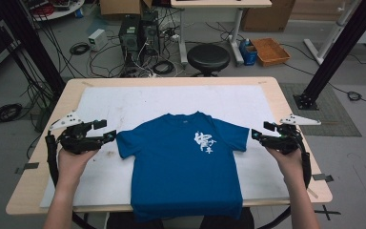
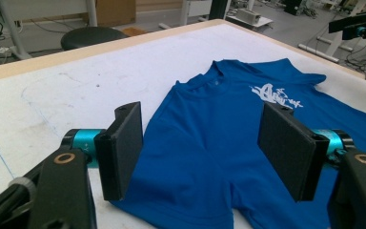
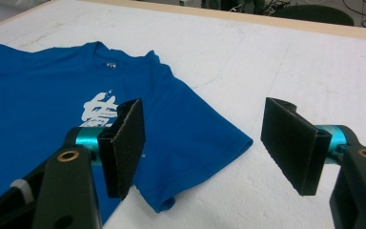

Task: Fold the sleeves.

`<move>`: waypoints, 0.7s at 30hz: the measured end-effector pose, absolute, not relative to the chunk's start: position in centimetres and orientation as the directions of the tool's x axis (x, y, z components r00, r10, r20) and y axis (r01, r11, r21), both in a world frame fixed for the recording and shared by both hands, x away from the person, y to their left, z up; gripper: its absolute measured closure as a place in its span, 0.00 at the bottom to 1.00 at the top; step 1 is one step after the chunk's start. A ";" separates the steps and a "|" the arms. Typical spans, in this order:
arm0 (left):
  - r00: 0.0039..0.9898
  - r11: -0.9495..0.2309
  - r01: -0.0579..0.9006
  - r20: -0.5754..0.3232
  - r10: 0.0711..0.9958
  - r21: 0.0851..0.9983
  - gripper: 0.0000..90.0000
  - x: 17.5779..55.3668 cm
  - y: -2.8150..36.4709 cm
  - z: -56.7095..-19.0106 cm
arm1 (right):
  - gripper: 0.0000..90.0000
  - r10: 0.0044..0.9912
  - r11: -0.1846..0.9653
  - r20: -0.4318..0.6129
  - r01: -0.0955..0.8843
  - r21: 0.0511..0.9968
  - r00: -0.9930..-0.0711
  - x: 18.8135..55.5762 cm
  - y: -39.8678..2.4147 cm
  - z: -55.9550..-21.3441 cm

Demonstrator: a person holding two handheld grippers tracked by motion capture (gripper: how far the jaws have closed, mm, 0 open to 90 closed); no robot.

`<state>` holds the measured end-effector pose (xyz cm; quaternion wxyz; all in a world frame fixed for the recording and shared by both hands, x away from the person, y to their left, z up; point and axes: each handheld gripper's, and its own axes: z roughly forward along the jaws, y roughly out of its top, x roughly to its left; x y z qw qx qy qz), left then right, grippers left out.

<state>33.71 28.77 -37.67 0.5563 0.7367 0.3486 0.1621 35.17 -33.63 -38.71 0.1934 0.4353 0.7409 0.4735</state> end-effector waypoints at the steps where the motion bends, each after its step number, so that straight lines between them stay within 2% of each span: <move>1: 0.702 -0.137 0.335 -0.149 0.697 0.932 0.36 33.7 28.8 -37.7 | 0.35 0.828 0.174 0.124 0.461 0.870 -0.547 35.2 -33.6 -38.7; 21: 0.675 -0.146 0.370 -0.157 0.721 0.917 0.38 34.2 29.2 -38.7 | 0.35 0.832 0.159 0.133 0.461 0.873 -0.538 35.5 -33.8 -38.7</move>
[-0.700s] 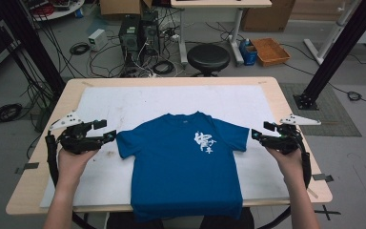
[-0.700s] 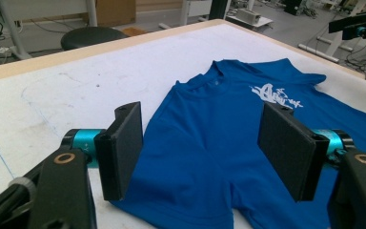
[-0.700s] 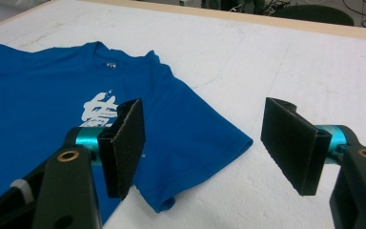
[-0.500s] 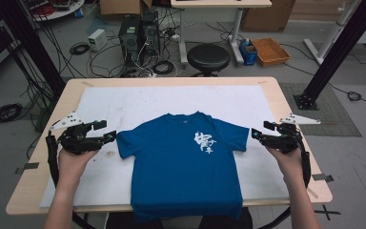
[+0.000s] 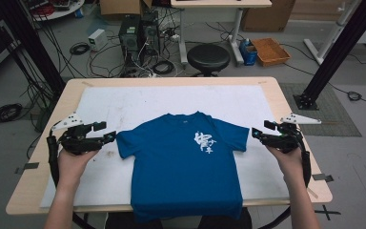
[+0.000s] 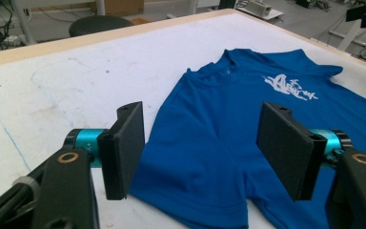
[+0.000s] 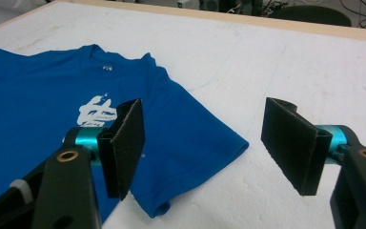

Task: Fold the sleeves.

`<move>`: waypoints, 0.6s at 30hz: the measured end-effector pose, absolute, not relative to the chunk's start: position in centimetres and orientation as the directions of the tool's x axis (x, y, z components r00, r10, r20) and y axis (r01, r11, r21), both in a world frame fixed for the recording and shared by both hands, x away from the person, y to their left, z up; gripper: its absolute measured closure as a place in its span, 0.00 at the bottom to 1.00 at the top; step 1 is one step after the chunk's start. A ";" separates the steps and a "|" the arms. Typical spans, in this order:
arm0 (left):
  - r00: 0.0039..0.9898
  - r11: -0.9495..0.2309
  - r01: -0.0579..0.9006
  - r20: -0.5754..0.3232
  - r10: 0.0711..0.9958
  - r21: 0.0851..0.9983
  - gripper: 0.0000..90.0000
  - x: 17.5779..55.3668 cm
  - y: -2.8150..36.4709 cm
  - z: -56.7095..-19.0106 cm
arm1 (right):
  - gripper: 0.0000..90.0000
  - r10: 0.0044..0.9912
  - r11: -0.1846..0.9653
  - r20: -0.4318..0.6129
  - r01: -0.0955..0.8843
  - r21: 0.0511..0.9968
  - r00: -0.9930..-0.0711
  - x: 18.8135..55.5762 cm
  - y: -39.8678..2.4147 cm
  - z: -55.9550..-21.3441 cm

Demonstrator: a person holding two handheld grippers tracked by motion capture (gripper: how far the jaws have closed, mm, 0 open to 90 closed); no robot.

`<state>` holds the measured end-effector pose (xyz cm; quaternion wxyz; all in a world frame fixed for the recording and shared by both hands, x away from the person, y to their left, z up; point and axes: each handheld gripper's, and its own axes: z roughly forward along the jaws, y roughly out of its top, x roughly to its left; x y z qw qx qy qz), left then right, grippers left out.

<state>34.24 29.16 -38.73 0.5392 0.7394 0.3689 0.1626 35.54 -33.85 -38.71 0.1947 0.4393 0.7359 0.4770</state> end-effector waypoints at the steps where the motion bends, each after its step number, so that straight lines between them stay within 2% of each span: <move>1: 0.675 -0.146 0.370 -0.157 0.721 0.917 0.38 34.2 29.2 -38.7 | 0.35 0.833 0.157 0.134 0.462 0.873 -0.537 35.5 -33.9 -38.7; 12: 0.673 -0.160 0.388 -0.161 0.722 0.908 0.44 35.7 29.4 -39.3 | 0.35 0.831 0.149 0.138 0.455 0.878 -0.538 35.5 -34.1 -38.5; 13: 0.667 -0.162 0.396 -0.162 0.727 0.904 0.48 36.0 29.3 -39.5 | 0.35 0.832 0.148 0.141 0.460 0.876 -0.536 35.5 -34.2 -38.6; 18: 0.615 -0.194 0.502 -0.190 0.765 0.843 0.54 38.2 29.2 -41.4 | 0.35 0.833 0.151 0.141 0.467 0.871 -0.534 35.6 -34.2 -38.8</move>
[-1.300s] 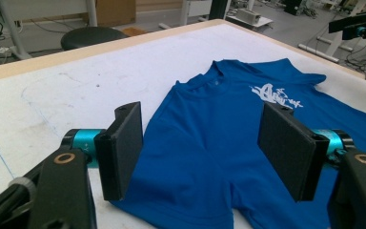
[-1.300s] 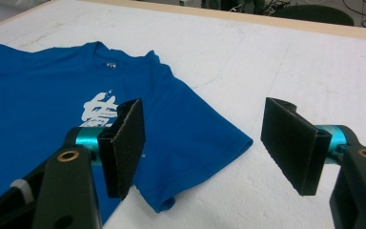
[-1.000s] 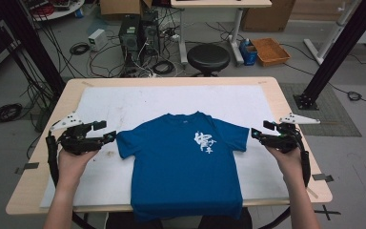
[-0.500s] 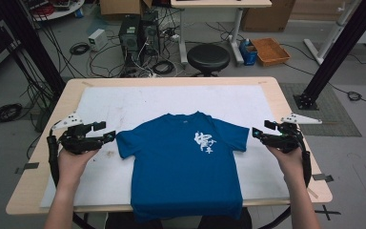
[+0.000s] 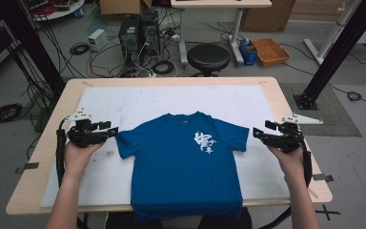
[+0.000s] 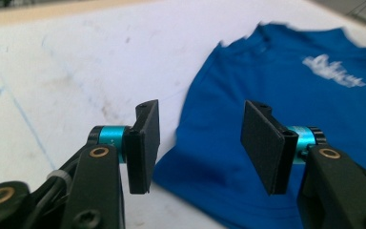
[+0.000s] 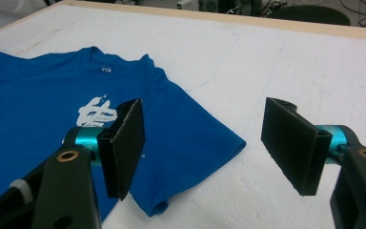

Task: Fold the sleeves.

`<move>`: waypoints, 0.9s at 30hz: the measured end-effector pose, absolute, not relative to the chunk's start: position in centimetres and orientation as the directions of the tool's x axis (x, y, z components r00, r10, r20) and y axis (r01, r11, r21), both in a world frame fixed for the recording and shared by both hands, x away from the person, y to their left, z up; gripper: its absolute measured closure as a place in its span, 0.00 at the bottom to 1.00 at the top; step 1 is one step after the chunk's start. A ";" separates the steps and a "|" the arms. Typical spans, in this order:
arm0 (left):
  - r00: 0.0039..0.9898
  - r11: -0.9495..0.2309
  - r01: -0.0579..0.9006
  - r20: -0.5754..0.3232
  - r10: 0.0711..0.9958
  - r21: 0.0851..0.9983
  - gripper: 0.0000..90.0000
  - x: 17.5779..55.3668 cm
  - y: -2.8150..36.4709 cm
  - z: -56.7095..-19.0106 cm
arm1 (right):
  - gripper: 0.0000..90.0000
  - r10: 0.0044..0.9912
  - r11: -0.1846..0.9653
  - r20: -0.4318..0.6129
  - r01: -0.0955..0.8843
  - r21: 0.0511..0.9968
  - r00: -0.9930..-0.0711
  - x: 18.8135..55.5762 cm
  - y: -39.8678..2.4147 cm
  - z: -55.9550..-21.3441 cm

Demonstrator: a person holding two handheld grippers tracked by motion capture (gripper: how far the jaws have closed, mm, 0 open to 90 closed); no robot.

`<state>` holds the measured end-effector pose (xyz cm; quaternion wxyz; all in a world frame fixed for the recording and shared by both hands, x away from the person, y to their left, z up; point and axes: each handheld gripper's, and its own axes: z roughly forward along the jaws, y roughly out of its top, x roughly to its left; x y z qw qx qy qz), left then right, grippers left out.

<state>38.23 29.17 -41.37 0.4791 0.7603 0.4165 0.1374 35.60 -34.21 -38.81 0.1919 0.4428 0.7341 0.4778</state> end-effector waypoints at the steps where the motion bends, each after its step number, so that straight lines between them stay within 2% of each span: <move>1: 0.611 -0.195 0.513 -0.197 0.767 0.836 0.57 38.5 29.2 -41.7 | 0.35 0.834 0.151 0.142 0.467 0.871 -0.534 35.6 -34.2 -38.8; 8: 0.599 -0.215 0.553 -0.206 0.774 0.805 0.65 39.5 29.3 -43.0 | 0.35 0.833 0.148 0.148 0.472 0.869 -0.533 35.6 -34.2 -38.9; 19: 0.589 -0.273 0.598 -0.182 0.787 0.754 0.70 40.3 29.1 -44.4 | 0.35 0.833 0.153 0.146 0.476 0.866 -0.533 35.7 -34.1 -38.9; 24: 0.599 -0.299 0.597 -0.166 0.783 0.745 0.79 40.4 28.6 -44.7 | 0.35 0.834 0.154 0.144 0.476 0.866 -0.533 35.7 -34.1 -39.0; 27: 0.603 -0.328 0.584 -0.126 0.787 0.743 0.87 40.3 28.3 -44.6 | 0.35 0.834 0.152 0.147 0.478 0.865 -0.532 35.8 -34.2 -39.2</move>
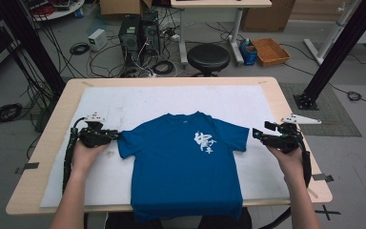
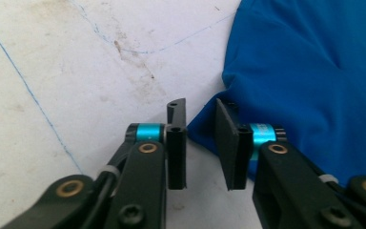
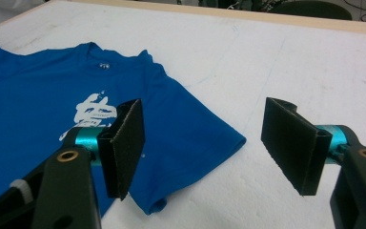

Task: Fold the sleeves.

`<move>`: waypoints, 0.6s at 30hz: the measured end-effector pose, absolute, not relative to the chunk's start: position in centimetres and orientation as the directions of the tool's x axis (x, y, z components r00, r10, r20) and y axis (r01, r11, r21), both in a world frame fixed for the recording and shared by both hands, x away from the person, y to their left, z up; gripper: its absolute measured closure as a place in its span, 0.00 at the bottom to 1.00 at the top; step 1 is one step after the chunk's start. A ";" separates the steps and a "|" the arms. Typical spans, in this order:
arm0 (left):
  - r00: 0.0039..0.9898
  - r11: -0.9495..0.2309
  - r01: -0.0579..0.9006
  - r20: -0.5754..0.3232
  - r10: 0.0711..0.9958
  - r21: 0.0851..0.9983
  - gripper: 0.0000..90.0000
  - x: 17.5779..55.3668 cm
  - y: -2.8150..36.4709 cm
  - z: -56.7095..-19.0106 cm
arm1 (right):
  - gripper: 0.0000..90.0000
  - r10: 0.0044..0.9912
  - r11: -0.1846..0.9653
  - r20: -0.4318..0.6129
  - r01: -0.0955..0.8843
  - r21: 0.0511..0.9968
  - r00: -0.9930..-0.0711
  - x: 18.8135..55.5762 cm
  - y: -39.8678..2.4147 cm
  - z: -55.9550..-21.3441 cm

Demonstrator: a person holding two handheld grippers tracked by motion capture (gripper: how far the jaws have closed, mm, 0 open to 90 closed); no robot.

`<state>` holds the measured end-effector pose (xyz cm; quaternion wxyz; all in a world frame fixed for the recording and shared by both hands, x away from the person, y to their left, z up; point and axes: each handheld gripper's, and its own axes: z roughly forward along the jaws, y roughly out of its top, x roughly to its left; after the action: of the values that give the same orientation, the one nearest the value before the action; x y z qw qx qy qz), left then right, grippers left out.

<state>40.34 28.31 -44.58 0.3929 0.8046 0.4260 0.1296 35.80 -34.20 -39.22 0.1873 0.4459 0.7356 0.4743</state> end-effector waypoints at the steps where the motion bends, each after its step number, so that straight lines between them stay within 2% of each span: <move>1: 0.607 -0.327 0.583 -0.132 0.784 0.743 0.90 40.3 28.3 -44.6 | 0.35 0.834 0.152 0.148 0.480 0.864 -0.531 35.8 -34.2 -39.2; 3: 0.607 -0.330 0.581 -0.127 0.784 0.744 0.97 40.3 28.3 -44.5 | 0.35 0.835 0.151 0.149 0.480 0.864 -0.530 35.8 -34.2 -39.2; 6: 0.603 -0.306 0.577 -0.142 0.785 0.757 0.98 40.1 28.4 -44.1 | 0.35 0.835 0.151 0.148 0.479 0.865 -0.530 35.7 -34.2 -39.2; 11: 0.599 -0.228 0.575 -0.214 0.771 0.786 0.98 39.5 28.4 -43.0 | 0.35 0.835 0.150 0.149 0.480 0.864 -0.529 35.7 -34.2 -39.2; 18: 0.622 -0.122 0.590 -0.353 0.699 0.798 0.99 38.2 26.8 -40.0 | 0.35 0.834 0.152 0.146 0.476 0.866 -0.532 35.7 -34.2 -39.2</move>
<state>38.20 26.82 -40.03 0.5027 0.7472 0.4313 0.0539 35.72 -34.20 -39.18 0.1885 0.4455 0.7350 0.4752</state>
